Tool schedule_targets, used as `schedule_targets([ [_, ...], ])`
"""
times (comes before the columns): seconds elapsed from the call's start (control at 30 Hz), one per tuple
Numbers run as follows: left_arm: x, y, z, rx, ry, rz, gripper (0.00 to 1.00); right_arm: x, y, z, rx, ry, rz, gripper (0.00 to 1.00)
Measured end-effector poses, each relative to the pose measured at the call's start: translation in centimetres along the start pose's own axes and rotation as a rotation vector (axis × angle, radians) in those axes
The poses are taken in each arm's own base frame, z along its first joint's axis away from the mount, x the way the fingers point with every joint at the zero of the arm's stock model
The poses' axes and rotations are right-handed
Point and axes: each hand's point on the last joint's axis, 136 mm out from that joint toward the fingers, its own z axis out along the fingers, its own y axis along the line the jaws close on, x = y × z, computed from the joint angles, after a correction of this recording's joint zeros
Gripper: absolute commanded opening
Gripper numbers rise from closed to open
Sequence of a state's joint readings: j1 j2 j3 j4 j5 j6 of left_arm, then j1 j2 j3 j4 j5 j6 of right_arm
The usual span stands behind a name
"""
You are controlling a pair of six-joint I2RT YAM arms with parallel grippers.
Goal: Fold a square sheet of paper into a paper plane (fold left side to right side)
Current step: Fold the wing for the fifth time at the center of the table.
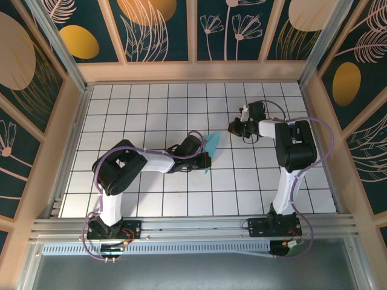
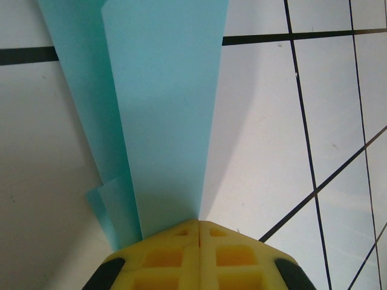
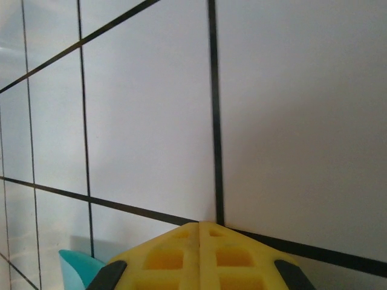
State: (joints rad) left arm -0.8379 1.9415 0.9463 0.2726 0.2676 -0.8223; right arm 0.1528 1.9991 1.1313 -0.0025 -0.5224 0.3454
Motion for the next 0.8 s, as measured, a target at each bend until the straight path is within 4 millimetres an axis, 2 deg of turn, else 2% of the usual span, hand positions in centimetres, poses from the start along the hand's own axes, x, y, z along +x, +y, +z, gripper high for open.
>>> schedule_targets([
  [0.17,0.0,0.0,0.0,0.000,0.000,0.000,0.02,1.0,1.8,-2.3,-0.034,-0.012,-0.011,0.00],
  [0.3,0.0,0.0,0.0,-0.001,-0.001,0.000,0.02,3.6,4.6,-3.8,-0.102,0.007,-0.019,0.00],
  [0.53,-0.1,0.1,0.0,-0.005,-0.005,0.000,0.02,9.9,7.6,-2.2,-0.160,0.153,-0.002,0.00],
  [0.67,-0.1,0.1,0.0,-0.006,-0.005,0.000,0.02,11.4,8.1,-1.4,-0.164,0.186,0.010,0.00],
  [0.8,-0.1,0.1,0.0,-0.007,-0.004,0.000,0.02,12.1,7.4,-0.5,-0.147,0.212,0.042,0.00],
])
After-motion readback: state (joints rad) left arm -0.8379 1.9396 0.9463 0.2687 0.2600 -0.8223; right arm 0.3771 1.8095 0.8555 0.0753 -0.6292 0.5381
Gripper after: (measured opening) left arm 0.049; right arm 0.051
